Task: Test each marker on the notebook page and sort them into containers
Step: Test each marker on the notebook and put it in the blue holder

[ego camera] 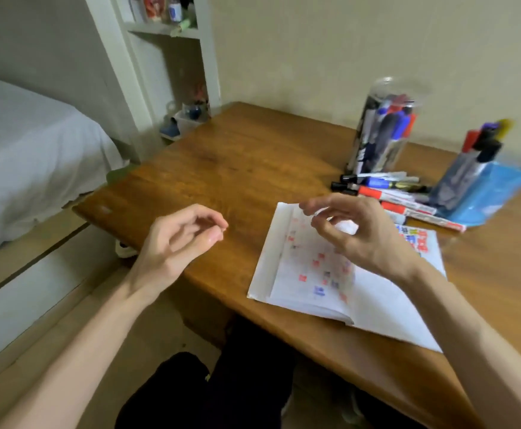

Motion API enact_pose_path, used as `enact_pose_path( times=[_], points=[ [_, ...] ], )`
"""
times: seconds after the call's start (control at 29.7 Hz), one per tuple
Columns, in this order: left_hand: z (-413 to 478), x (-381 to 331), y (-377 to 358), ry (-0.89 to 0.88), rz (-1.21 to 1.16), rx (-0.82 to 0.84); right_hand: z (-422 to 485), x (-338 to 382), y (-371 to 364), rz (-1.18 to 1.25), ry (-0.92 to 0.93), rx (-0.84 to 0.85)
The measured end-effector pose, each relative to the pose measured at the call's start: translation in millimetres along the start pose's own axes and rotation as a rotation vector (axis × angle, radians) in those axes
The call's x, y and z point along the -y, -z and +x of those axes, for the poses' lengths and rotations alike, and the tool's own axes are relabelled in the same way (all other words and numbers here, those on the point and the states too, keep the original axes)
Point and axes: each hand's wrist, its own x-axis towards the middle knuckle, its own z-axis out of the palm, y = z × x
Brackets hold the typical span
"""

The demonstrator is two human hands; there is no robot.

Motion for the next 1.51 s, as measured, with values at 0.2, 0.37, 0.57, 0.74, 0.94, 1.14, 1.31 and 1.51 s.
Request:
enact_pose_path(
  times=[0.2, 0.37, 0.57, 0.74, 0.94, 1.14, 1.31, 1.51],
  points=[
    [52, -18, -75, -0.046, -0.057, 0.186, -43, -46, 59, -0.065, -0.146, -0.178],
    [96, -30, -141, -0.056, -0.047, 0.34, -72, -82, 86, -0.106, -0.264, -0.308],
    [131, -42, -195, -0.087, -0.01, 0.462, -81, -97, 86, -0.131, -0.349, -0.398],
    [154, -28, -223, -0.129, 0.283, 0.356, -77, -94, 86, -0.203, -0.353, -0.374],
    [164, 2, -230, -0.274, 0.813, 0.272, -79, -92, 89, -0.201, -0.356, -0.378],
    [166, 13, -232, -0.363, 0.82, 0.251, -78, -95, 87, -0.229, -0.365, -0.388],
    [163, 16, -231, -0.466, 0.666, 0.207, -76, -96, 83, -0.185, -0.375, -0.422],
    [155, 10, -235, -0.563, 0.54, 0.33, -73, -93, 81, 0.03, -0.334, -0.448]
  ],
)
